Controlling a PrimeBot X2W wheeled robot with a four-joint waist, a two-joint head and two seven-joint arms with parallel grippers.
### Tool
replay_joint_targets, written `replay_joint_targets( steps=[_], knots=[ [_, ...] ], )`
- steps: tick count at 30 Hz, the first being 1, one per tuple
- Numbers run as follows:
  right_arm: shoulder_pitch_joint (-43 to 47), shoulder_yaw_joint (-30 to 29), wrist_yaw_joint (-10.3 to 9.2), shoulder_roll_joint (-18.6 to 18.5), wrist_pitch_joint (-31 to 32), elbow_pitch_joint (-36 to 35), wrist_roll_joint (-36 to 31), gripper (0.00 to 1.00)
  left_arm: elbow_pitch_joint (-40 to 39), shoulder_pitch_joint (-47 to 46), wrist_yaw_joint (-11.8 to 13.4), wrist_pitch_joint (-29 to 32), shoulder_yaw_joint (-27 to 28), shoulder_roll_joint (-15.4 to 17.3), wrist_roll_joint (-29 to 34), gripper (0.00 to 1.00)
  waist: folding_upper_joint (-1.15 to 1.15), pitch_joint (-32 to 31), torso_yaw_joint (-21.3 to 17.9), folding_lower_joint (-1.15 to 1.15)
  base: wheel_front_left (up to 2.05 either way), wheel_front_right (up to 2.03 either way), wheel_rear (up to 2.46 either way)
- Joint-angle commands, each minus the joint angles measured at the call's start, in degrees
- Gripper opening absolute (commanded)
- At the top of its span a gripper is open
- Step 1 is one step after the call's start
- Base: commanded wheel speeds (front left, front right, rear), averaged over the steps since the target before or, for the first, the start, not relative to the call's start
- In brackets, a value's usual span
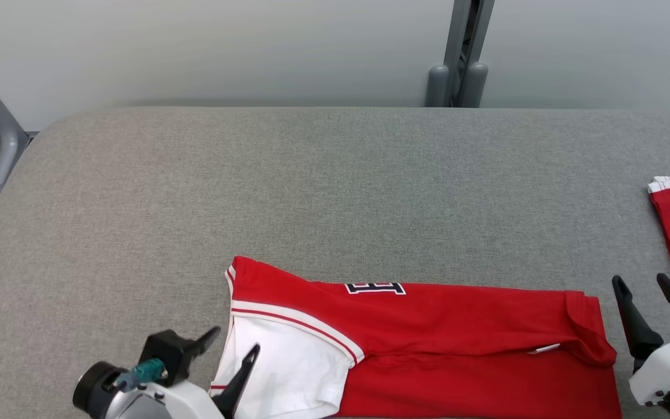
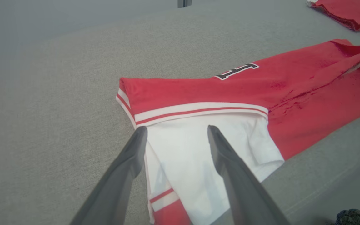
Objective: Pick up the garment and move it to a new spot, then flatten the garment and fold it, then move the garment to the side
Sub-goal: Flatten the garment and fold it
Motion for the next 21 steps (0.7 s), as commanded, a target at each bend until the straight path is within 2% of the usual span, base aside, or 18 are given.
replay_joint_targets(
  steps=[1,5,7,9,11,14,18,21],
  knots=[
    [0.54,-1.5,-0.04,0.84,0.32,-1.1,-1.36,1.0,-0.2,-1.36,0.76,-1.18,0.96,-0.69,0.04,1.0,0.0,0.05,-0.07,0.0,0.0,0.0,0.0],
    [-0.63,-3.68,-0.04,3.42,-0.39,-3.73,-3.32,1.0,0.61,-3.01,2.38,-5.2,3.4,-2.91,-0.58,1.0,0.0,0.06,-0.3,0.0,0.0,0.0,0.0],
    [-1.72,-4.45,-0.04,5.06,-2.38,-5.78,-5.01,1.0,1.8,-4.77,3.89,-10.15,5.81,-5.15,-0.44,1.0,0.0,0.04,-0.5,0.0,0.0,0.0,0.0],
    [-2.19,-4.61,-0.04,5.95,-4.22,-6.81,-5.86,1.0,2.87,-5.42,4.29,-14.65,7.62,-7.8,-2.02,1.0,0.0,-0.1,-0.74,0.0,0.0,0.0,0.0],
    [-2.7,-4.64,-0.04,6.83,-6.43,-7.45,-6.85,1.0,4.15,-5.49,2.29,-19.18,8.72,-10.18,-4.17,1.0,0.0,-0.21,-1.12,0.0,0.0,0.0,0.0],
    [-3.04,-4.63,-0.04,8.8,-9.93,-7.57,-8.08,1.0,7.59,-5.71,0.91,-24.33,9.32,-11.38,-3.51,1.0,0.0,-0.26,-1.65,0.0,0.0,0.0,0.0],
    [-1.91,-4.71,-0.04,10.56,-13.87,-6.14,-10.08,1.0,11.14,-5.7,-0.46,-26.89,11.68,-13.68,-2.24,1.0,0.0,-0.36,-1.94,0.0,0.0,0.0,0.0],
    [-1.12,-4.53,-0.04,11.68,-15.6,-4.37,-10.58,1.0,11.09,-5.52,-1.47,-27.18,15.15,-15.81,1.27,1.0,0.0,-0.29,-2.01,0.0,0.0,0.0,0.0]
  ],
)
